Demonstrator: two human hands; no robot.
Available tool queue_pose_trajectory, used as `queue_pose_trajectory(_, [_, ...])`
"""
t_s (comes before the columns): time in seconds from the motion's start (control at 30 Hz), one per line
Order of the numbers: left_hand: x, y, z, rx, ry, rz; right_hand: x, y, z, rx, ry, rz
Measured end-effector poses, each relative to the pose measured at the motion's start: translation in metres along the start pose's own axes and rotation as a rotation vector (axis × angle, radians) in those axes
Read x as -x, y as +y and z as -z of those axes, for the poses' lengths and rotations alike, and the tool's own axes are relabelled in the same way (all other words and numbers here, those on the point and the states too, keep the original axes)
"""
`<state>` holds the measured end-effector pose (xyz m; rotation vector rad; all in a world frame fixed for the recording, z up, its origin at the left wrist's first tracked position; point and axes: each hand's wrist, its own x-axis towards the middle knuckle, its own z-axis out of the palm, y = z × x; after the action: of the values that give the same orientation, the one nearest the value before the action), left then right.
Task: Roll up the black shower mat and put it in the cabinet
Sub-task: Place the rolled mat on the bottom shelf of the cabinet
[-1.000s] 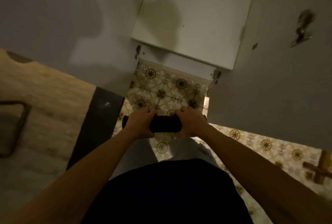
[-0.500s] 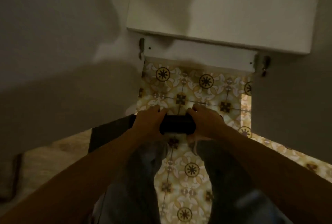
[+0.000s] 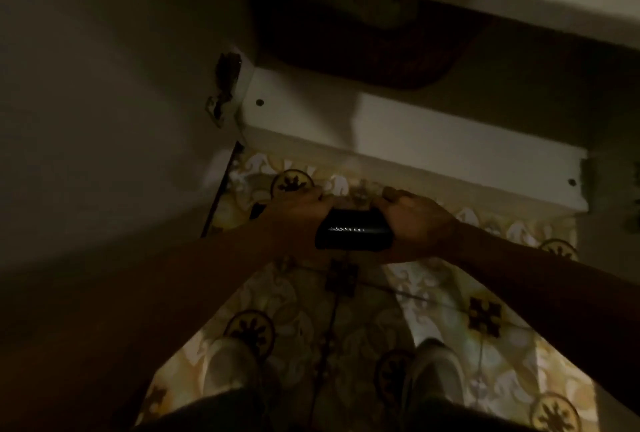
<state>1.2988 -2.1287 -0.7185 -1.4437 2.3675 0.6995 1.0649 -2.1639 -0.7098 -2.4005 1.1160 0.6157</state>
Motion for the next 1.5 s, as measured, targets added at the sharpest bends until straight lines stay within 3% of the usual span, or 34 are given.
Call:
queue_pose_trajectory(0.23, [-0.035,-0.053,0.006,-0.083,0.072,-0.061,-0.050,0.005,0.012,0.083,0.135,0.037])
queue_pose_trajectory(0.5, [-0.064,-0.074,0.073,-0.106,0.305,-0.110,-0.068,0.043,0.079,0.098,0.286,-0.023])
queue_pose_trajectory(0.73, [-0.080,-0.087,0.102,-0.258,0.177,-0.064,-0.093,0.041,0.085,-0.024,0.297,-0.060])
queue_pose_trajectory(1.07, [-0.083,-0.100,0.097,-0.228,0.126,-0.028,-0.114,0.037,0.078,-0.145,0.323,0.036])
queue_pose_trajectory(1.17, [-0.085,-0.102,0.097,-0.231,0.214,-0.056,-0.117,0.042,0.081,-0.138,0.331,0.049])
queue_pose_trajectory(1.3, [-0.091,-0.099,0.093,-0.359,0.383,-0.039,-0.117,0.050,0.089,0.082,0.423,0.039])
queue_pose_trajectory(1.5, [-0.100,-0.091,0.093,-0.314,0.426,0.060,-0.109,0.056,0.085,0.077,0.503,0.024])
